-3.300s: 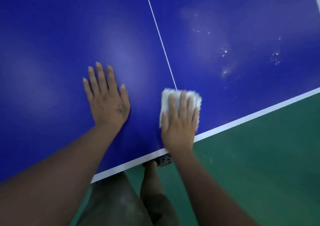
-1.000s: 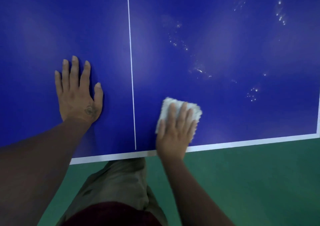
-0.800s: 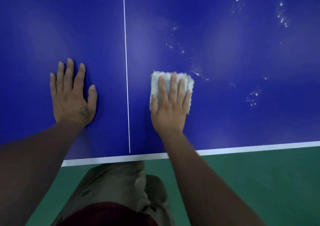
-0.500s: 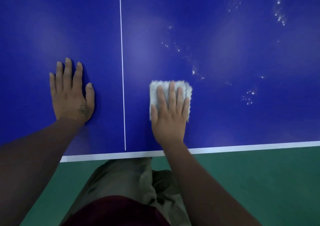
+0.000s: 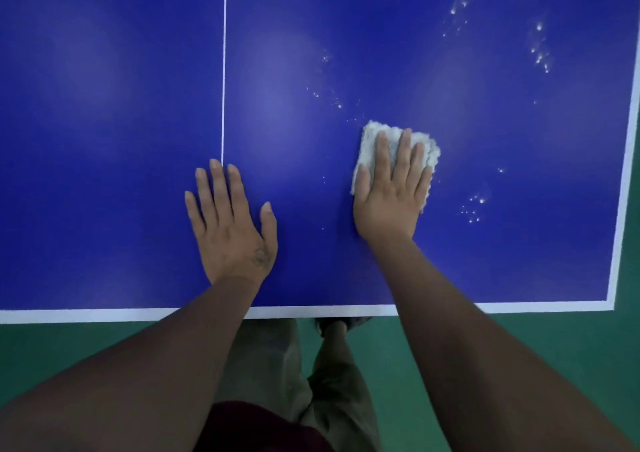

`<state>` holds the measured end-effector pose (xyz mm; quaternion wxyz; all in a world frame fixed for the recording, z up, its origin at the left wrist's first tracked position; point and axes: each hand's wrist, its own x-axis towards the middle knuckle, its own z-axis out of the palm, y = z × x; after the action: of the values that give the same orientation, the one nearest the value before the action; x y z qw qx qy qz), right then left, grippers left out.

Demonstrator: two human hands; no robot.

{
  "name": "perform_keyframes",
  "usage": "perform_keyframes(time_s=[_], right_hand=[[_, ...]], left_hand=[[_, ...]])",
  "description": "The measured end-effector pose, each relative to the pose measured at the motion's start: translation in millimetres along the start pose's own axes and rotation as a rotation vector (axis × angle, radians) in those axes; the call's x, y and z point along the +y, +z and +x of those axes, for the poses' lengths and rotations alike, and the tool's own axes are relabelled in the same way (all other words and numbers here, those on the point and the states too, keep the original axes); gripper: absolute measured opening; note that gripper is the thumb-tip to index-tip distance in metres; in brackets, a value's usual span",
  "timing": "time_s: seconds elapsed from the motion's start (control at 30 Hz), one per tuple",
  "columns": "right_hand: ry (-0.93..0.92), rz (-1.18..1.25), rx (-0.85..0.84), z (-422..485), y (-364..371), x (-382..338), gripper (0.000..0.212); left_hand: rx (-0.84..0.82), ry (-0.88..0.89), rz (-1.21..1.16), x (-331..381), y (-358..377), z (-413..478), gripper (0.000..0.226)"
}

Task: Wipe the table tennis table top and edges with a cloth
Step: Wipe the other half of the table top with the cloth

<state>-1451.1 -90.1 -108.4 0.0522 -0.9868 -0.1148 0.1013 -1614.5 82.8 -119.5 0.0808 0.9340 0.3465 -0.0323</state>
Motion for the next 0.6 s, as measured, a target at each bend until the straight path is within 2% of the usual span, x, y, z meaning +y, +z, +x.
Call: perform_keyframes(time_s=[0.13,0.3,0.43,0.6], right_hand=[[0.015,0.028,-0.024,14,-3,-9,0.066],[-0.074,0.017,0.000,-79,10,29,0.063],[-0.219,0.016,-0.064,-145,23,37,0.063],[-0.341,0.042,-0.008,-86,25,-23,0.062]], left_hand=[[0.005,-0.014,0.001,3,-3,-1,0.073],[0.000,-0.026,-0.007,4,-4,0,0.070],[0.031,-0.018,-0.016,3,-4,0,0.066],[0.055,-0.005,-0.033,3,-4,0,0.062]])
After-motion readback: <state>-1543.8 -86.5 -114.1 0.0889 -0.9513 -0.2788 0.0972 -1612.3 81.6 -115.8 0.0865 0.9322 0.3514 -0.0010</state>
